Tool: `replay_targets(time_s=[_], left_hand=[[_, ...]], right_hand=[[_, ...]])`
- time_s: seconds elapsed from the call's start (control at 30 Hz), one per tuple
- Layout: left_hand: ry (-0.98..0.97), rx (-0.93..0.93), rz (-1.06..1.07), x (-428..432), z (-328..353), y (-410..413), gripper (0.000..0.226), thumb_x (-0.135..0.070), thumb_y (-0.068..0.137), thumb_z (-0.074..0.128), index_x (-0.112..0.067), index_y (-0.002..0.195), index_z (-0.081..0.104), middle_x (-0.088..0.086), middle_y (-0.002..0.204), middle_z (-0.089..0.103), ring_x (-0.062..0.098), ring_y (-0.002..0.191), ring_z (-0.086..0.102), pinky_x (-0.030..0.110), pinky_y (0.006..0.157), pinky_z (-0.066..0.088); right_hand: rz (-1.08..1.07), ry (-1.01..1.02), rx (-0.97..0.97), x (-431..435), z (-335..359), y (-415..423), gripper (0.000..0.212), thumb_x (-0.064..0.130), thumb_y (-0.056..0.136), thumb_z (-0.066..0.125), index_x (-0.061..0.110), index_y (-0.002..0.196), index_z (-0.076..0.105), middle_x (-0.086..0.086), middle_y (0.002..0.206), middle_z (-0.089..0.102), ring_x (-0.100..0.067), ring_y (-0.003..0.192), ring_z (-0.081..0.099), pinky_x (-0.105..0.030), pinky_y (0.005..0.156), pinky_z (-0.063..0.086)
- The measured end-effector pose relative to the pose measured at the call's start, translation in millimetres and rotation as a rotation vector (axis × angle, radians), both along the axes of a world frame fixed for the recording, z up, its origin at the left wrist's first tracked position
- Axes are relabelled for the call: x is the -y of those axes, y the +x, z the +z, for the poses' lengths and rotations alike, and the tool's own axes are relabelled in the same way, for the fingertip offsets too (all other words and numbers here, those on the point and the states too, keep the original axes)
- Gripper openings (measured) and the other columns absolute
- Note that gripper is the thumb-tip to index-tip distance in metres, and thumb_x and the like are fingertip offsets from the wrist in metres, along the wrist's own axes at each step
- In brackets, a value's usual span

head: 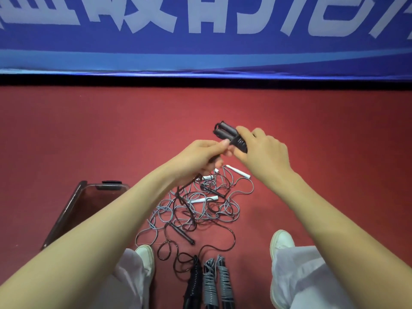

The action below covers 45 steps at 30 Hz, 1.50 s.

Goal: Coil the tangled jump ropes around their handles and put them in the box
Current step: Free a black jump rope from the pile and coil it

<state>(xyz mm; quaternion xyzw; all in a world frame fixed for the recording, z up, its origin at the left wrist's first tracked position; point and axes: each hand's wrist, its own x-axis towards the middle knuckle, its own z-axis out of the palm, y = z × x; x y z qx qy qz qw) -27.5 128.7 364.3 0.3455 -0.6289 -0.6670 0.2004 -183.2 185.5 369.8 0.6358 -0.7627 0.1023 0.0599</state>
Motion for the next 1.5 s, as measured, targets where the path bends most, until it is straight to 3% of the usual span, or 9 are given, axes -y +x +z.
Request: replay_targets(time_s=[0.13,0.3,0.53,0.63,0.7,0.87,1.2,1.37,1.5], left_hand=[[0.28,-0.045,-0.041,0.8,6.0,0.5,0.04,-0.039,0.1,0.042,-0.008,0.097,0.067,-0.006,0.061,0.049,0.005,0.049,0.033,0.016,0.047,0.028],[0.122,-0.055,0.084,6.2,5.8,7.5,0.02,-0.027,0.091,0.061,-0.011,0.093,0.072,-0.007,0.066,0.058,0.007,0.062,0.053,0.021,0.068,0.048],[0.248,-0.01,0.202,11.7,3.4,8.1,0.011,-0.019,0.081,0.071,-0.018,0.073,0.065,-0.01,0.057,0.053,0.005,0.055,0.042,0.02,0.062,0.043],[0.319,-0.056,0.161,12.3,0.7,12.8,0.01,-0.023,0.076,0.071,-0.018,0.075,0.063,-0.009,0.059,0.051,0.003,0.051,0.041,0.014,0.05,0.037],[0.374,-0.12,0.106,10.7,0.7,14.1,0.016,-0.023,0.073,0.068,-0.014,0.084,0.06,-0.008,0.06,0.05,0.001,0.045,0.038,0.012,0.046,0.032],[0.3,-0.116,0.034,3.4,2.5,9.4,0.019,-0.021,0.07,0.067,-0.015,0.087,0.059,-0.01,0.057,0.052,0.0,0.042,0.034,0.011,0.042,0.029],[-0.099,0.008,-0.07,11.8,9.6,25.9,0.035,-0.048,0.083,0.054,-0.017,0.084,0.07,-0.004,0.054,0.034,0.012,0.053,0.024,0.027,0.054,0.02],[-0.062,-0.011,-0.215,18.3,6.5,37.1,0.029,-0.034,0.095,0.051,-0.016,0.091,0.073,-0.005,0.06,0.044,0.013,0.063,0.036,0.022,0.068,0.034],[-0.052,-0.039,-0.174,24.1,4.7,39.1,0.014,-0.022,0.084,0.065,-0.023,0.082,0.079,-0.003,0.074,0.058,0.009,0.071,0.05,0.021,0.076,0.041]], right_hand=[[0.062,-0.187,0.039,2.8,0.6,-5.5,0.059,0.046,0.093,0.053,0.031,0.147,0.036,-0.007,0.12,0.054,-0.035,0.104,0.056,-0.039,0.069,0.042],[0.072,-0.301,0.109,3.6,-1.3,-8.6,0.057,0.046,0.09,0.059,0.029,0.142,0.046,-0.008,0.113,0.058,-0.036,0.098,0.06,-0.038,0.068,0.044],[0.123,-0.261,0.354,4.4,0.1,-5.3,0.055,0.048,0.086,0.064,0.034,0.137,0.05,0.001,0.11,0.061,-0.026,0.101,0.06,-0.039,0.082,0.047],[0.217,-0.211,0.668,3.1,6.1,-6.6,0.044,0.045,0.078,0.074,0.034,0.119,0.061,0.006,0.099,0.065,-0.009,0.089,0.061,-0.029,0.081,0.049],[0.263,-0.171,0.903,1.2,12.3,-5.4,0.036,0.041,0.073,0.079,0.033,0.106,0.066,0.009,0.086,0.066,-0.004,0.07,0.059,-0.02,0.065,0.045],[0.225,-0.141,1.34,-3.4,17.6,5.2,0.035,0.046,0.059,0.076,0.019,0.08,0.07,-0.005,0.066,0.063,-0.017,0.048,0.052,-0.022,0.043,0.041],[0.085,0.165,1.767,-2.8,18.9,3.6,0.042,0.05,0.08,0.056,0.011,0.09,0.063,-0.008,0.071,0.066,-0.018,0.046,0.053,-0.019,0.036,0.037],[0.2,0.278,1.902,-5.7,21.6,-0.4,0.046,0.054,0.08,0.05,0.011,0.09,0.061,-0.009,0.072,0.062,-0.018,0.044,0.051,-0.017,0.034,0.035],[0.321,0.459,1.987,-8.1,25.0,-1.2,0.047,0.056,0.08,0.048,0.013,0.092,0.064,-0.008,0.07,0.06,-0.017,0.042,0.05,-0.016,0.032,0.035]])
